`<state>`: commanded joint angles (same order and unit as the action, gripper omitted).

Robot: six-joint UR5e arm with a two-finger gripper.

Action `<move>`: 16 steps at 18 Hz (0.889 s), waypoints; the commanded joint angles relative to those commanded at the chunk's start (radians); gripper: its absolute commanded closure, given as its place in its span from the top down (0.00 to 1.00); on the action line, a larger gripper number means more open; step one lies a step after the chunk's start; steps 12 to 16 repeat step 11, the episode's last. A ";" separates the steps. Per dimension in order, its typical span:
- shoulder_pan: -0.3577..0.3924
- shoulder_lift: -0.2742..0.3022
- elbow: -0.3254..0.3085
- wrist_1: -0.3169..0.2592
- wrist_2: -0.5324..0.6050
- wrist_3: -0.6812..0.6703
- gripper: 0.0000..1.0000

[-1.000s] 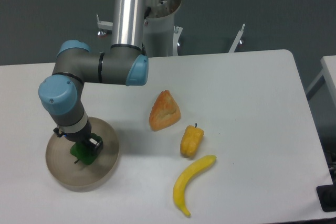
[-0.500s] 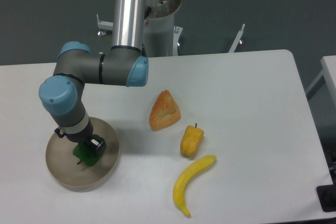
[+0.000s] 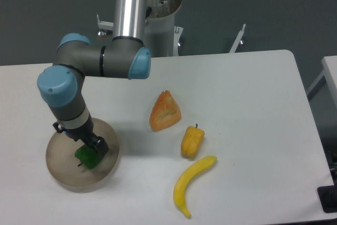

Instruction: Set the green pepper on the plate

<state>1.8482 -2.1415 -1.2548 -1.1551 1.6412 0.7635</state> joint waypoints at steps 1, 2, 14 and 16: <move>0.035 0.015 -0.003 0.000 0.002 0.034 1.00; 0.063 0.021 -0.002 0.002 0.002 0.068 1.00; 0.236 0.015 0.060 0.008 0.014 0.373 1.00; 0.236 0.015 0.060 0.008 0.014 0.373 1.00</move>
